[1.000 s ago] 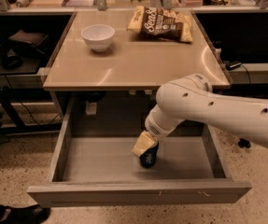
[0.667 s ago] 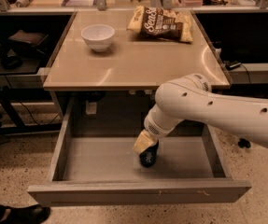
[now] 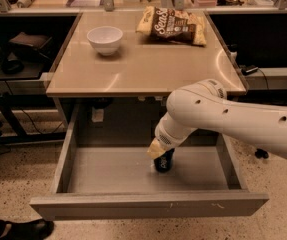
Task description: Pick pepsi can from top drawer and place on counter
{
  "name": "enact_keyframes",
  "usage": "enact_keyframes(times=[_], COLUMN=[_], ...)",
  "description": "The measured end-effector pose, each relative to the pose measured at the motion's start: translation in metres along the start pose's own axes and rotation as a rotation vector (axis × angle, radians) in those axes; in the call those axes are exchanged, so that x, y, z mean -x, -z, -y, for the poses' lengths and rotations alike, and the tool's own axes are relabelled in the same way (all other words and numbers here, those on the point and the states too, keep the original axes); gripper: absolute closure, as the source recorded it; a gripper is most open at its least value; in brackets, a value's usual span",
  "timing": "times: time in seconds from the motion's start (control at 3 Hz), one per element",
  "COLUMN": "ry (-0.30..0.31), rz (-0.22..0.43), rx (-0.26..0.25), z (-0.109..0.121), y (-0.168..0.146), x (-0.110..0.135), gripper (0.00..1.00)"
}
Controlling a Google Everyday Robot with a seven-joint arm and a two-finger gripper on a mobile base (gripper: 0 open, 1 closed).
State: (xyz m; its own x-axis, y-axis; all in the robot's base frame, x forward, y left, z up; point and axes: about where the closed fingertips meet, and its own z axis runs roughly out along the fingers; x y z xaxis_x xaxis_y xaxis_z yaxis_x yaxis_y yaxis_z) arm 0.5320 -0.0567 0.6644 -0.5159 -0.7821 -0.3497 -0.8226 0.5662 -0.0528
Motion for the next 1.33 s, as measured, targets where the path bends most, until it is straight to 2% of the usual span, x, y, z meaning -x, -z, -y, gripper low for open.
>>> enact_keyframes(times=[0.33,0.67,1.0,1.33], ry=[0.060,0.171,0.248,0.244], rz=[-0.021,-0.042,-0.047,-0.082], rx=[-0.017,-0.065,-0.122,-0.135], z=[-0.015,-0.037,-0.051,-0.047], y=[0.017,0.068,0.120,0.146], x=[0.019,0.076,0.154,0.211], gripper=[1.00,1.00,1.00,1.00])
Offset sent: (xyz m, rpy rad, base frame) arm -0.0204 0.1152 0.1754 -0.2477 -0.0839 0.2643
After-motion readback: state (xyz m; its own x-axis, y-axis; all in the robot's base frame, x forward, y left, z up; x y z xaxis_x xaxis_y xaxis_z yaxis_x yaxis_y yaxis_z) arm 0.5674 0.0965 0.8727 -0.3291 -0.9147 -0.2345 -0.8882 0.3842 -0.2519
